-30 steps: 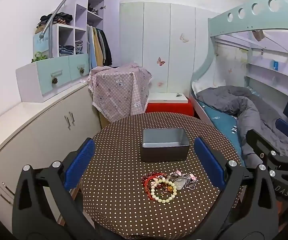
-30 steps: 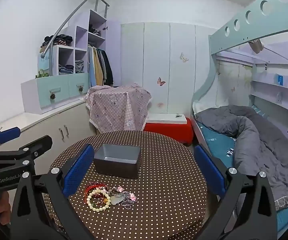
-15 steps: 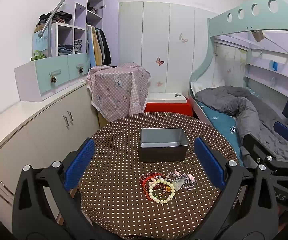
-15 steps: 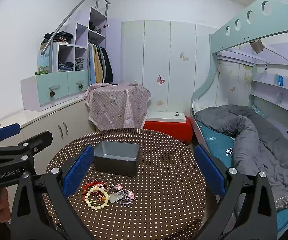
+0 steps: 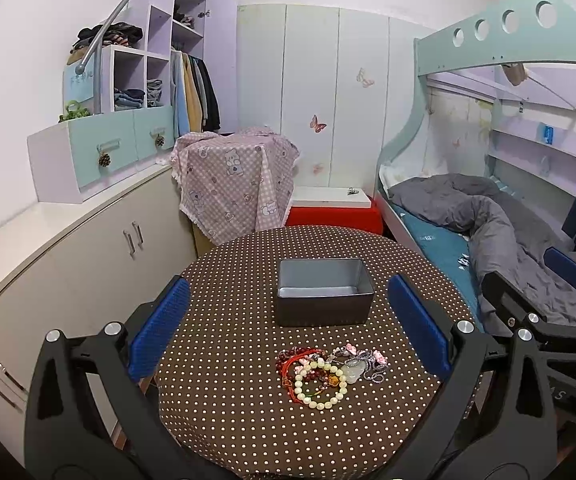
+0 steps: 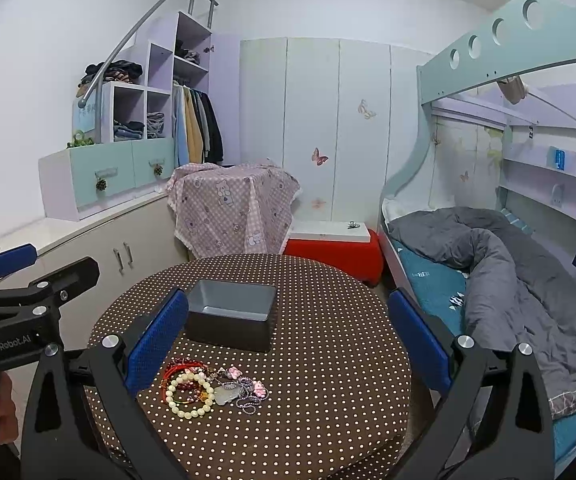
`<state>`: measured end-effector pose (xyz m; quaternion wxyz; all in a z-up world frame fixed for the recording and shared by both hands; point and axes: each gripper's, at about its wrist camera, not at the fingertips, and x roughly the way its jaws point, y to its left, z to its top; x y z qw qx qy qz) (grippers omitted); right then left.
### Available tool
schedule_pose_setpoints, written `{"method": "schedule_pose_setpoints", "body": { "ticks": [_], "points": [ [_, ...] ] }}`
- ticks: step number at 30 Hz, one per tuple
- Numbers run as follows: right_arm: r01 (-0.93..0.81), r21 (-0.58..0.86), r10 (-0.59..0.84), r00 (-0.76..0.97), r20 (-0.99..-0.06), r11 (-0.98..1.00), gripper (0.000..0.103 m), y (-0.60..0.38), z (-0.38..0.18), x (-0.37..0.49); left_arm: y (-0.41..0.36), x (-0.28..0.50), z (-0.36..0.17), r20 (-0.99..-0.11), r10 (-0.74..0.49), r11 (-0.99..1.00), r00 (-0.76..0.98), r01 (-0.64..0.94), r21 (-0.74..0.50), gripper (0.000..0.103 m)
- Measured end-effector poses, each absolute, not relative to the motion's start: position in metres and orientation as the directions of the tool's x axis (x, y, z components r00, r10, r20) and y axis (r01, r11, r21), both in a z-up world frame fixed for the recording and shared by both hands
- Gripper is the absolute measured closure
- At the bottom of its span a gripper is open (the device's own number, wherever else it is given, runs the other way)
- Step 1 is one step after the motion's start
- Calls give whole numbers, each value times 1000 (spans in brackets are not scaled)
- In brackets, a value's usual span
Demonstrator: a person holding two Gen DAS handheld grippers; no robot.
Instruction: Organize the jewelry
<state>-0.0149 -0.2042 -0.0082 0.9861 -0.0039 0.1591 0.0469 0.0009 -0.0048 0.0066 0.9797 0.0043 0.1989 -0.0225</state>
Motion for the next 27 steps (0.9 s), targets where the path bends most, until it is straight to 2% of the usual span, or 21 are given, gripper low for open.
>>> {"method": "schedule_pose_setpoints", "body": {
  "ticks": [27],
  "points": [
    [-100, -1, 94, 947, -307, 995, 7, -203, -8, -18, 0, -3, 3, -385, -33, 999, 922, 37, 3, 6]
  ]
}}
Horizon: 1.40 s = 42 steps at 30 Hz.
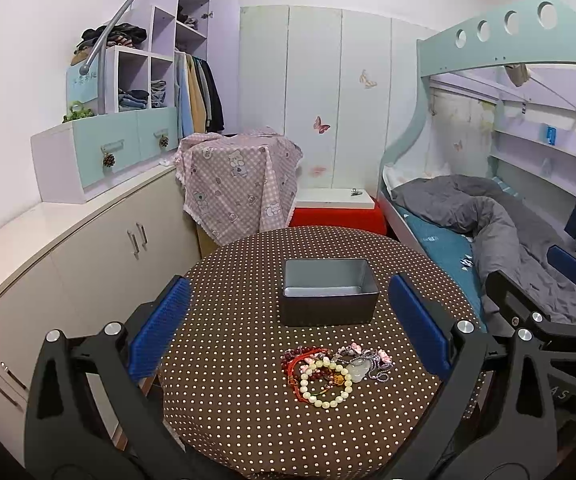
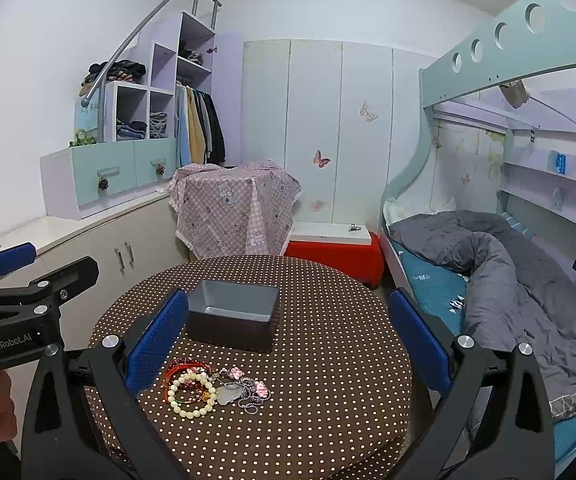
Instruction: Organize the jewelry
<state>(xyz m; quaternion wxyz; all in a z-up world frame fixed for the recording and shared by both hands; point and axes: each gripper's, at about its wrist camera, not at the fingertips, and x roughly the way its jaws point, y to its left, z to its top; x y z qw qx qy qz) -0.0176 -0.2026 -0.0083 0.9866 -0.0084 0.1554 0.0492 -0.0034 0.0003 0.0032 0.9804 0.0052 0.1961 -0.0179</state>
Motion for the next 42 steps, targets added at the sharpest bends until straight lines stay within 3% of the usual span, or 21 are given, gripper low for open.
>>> {"method": "schedule_pose_setpoints", "body": {
  "ticks": [29, 42],
  "points": [
    [-105, -6, 98, 946, -309, 994, 7, -203, -8, -17, 0, -3, 6, -388, -33, 999, 921, 38, 7, 6],
    [-90, -1, 83, 918, -387, 996, 7, -203, -24, 4, -1, 19, -11, -457, -22, 999, 889, 34, 18, 6]
  ]
}}
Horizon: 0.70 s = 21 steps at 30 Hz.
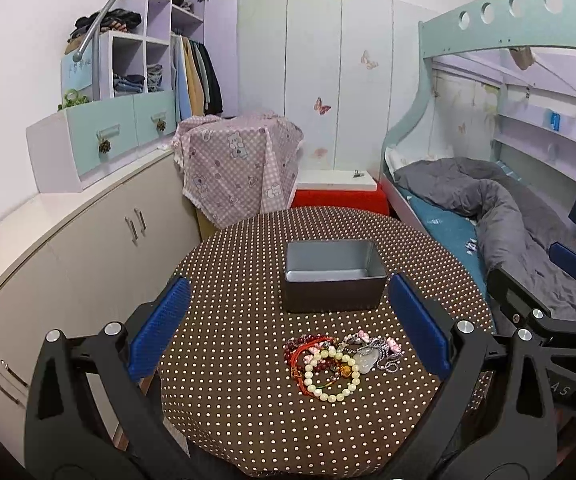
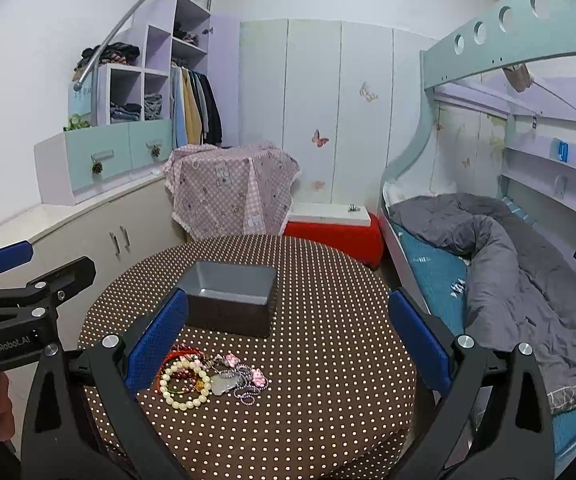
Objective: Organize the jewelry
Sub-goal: 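Move the right tool down to the cream bead bracelet and grasp it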
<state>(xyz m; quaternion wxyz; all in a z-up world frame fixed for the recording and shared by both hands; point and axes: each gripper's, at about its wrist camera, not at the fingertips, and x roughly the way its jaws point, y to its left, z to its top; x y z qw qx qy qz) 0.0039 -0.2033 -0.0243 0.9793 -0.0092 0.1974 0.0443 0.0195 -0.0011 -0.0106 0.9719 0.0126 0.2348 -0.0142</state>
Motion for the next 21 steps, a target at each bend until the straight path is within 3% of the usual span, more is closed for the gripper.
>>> {"method": "schedule_pose_setpoints", "body": {
  "ticks": [21],
  "points": [
    [-73, 40, 81, 746, -662, 997, 7, -196, -106, 63, 18, 71, -88, -694, 36, 999, 719, -15, 37, 6]
  ]
}}
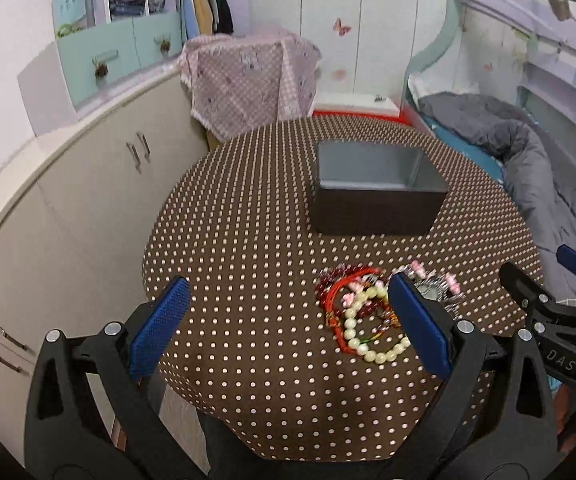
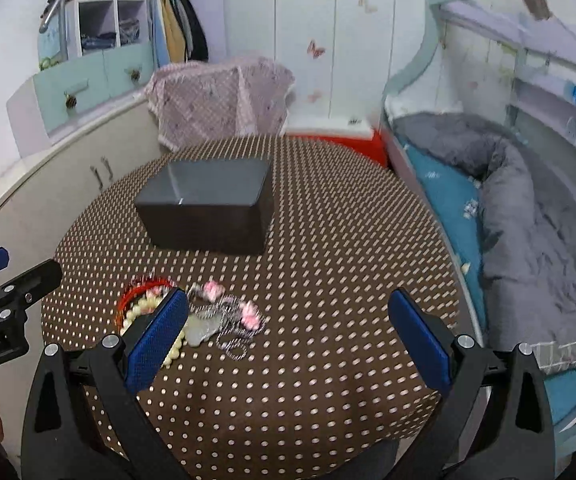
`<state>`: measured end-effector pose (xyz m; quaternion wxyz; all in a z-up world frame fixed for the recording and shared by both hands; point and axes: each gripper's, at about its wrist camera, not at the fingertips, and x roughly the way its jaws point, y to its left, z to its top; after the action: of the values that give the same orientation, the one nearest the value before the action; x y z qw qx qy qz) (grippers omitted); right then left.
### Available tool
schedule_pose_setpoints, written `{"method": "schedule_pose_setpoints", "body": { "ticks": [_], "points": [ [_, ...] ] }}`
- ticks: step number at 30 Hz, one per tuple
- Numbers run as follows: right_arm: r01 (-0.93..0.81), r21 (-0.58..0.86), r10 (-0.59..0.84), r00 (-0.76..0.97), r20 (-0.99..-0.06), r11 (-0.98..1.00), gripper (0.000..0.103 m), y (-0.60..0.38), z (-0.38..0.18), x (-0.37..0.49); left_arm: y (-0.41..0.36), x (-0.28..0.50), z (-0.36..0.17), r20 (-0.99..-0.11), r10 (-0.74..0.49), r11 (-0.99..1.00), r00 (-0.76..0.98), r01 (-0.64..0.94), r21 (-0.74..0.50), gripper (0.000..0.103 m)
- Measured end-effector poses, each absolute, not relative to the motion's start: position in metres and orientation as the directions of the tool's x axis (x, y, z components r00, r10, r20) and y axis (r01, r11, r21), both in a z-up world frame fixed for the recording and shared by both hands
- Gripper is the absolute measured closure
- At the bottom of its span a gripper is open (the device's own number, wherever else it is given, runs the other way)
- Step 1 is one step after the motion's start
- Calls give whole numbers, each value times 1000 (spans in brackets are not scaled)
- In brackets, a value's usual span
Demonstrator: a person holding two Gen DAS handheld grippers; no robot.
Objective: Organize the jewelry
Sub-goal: 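Move the right tool down to the cream bead bracelet and grasp it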
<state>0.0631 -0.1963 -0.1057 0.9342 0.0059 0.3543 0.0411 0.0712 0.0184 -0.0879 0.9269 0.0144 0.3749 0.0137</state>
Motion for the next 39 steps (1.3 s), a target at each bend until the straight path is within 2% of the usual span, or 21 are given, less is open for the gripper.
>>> {"method": "schedule_pose_setpoints", "body": {
  "ticks": [8, 11, 19, 24, 26, 28, 29, 39],
  "points": [
    [-150, 169, 226, 644, -731, 974, 7, -182, -134, 70, 31, 82, -116, -754, 42, 999, 655, -30, 30, 6],
    [-195, 164, 251, 620, -743, 967, 12, -169, -138, 68, 36, 84, -124, -769, 47, 999, 637, -39, 29, 6],
    [-293, 290, 403, 490, -773, 911, 64, -150, -155, 74, 46, 86, -139, -801, 42, 999, 597, -46, 18, 6],
    [-293, 278, 393, 485, -782, 915, 70, -145, -155, 78, 50, 88, -147, -816, 31, 999, 578, -50, 2, 6],
    [-293, 252, 371, 492, -787, 922, 77, -142, -155, 81, 50, 89, -148, -818, 23, 999, 574, -47, -5, 6],
    [-304, 200, 336, 508, -793, 932, 92, -136, -156, 83, 50, 92, -149, -819, 13, 999, 574, -40, -13, 6],
    [-312, 188, 332, 510, -794, 931, 95, -134, -157, 84, 49, 92, -149, -819, 5, 999, 573, -35, -19, 6],
    [-291, 211, 343, 544, -766, 933, 95, -155, -151, 84, 35, 104, -152, -819, -62, 998, 571, 28, -57, 6]
  ]
}}
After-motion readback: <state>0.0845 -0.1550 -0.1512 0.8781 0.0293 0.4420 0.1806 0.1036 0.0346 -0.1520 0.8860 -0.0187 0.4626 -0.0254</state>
